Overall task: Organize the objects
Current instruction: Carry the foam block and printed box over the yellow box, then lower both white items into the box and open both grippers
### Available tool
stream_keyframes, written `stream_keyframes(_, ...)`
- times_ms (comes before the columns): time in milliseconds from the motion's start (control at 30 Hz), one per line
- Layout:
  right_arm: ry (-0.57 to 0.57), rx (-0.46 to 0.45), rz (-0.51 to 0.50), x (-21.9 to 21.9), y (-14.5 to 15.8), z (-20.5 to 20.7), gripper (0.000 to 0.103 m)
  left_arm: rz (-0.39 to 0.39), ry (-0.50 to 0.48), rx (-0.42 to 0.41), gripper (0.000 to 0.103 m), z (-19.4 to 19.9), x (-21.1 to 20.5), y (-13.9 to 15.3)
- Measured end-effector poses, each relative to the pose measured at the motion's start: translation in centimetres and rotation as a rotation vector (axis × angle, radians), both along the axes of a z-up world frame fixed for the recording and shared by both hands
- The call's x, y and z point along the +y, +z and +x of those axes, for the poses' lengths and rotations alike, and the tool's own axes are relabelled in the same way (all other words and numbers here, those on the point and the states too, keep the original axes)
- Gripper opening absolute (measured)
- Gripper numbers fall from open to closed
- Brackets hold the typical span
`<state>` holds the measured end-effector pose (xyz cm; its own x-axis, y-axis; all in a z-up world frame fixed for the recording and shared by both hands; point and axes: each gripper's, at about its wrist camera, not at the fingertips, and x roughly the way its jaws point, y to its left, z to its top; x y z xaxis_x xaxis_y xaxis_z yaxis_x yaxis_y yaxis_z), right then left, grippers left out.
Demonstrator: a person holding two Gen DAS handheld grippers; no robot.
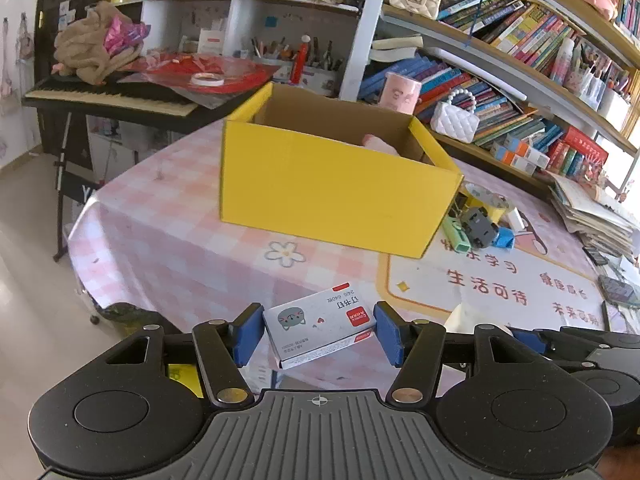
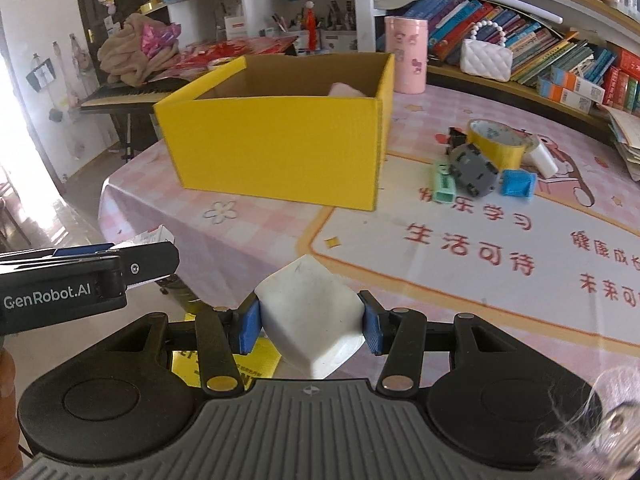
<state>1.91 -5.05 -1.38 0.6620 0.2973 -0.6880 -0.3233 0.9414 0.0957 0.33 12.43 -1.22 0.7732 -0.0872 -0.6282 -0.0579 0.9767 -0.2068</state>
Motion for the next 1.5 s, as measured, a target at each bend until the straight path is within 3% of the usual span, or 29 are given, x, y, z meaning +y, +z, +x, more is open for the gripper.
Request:
stream_keyframes(500,0.020,-0.033,-0.032,3.7,0.6,-0.8,0.047,0.014,0.002,-0.050,0.059,-0.2,3.0,1.1)
stream_keyframes(700,-0.019,-0.145,-0.037,3.4,3.3,2.2,0.047,0.040,0.013,-0.169,0.059,3.3,3.6,4.6)
stream_keyframes(900,-0.046,-0.287,-0.025,3.4,6.7,7.8,0.047,0.057,0.047,-0.267,0.059,8.2,3.5,8.2)
stream_keyframes(1033,-0.055,-0.296,-0.034,3.4,7.2,11.9,0.047,0.060,0.026,-0.250,0.059,11.5,2.6,8.4)
stream_keyframes(1200,-0.023,-0.254,-0.061,4.1,5.4,16.0,0.047,0.073,0.021,-0.200,0.059,14.8,1.3,7.1)
stream_keyframes(1500,0.088,-0.170,-0.076,4.3,2.6,19.4,0.046,0.114,0.031,-0.105,0.059,19.3,0.1,4.2)
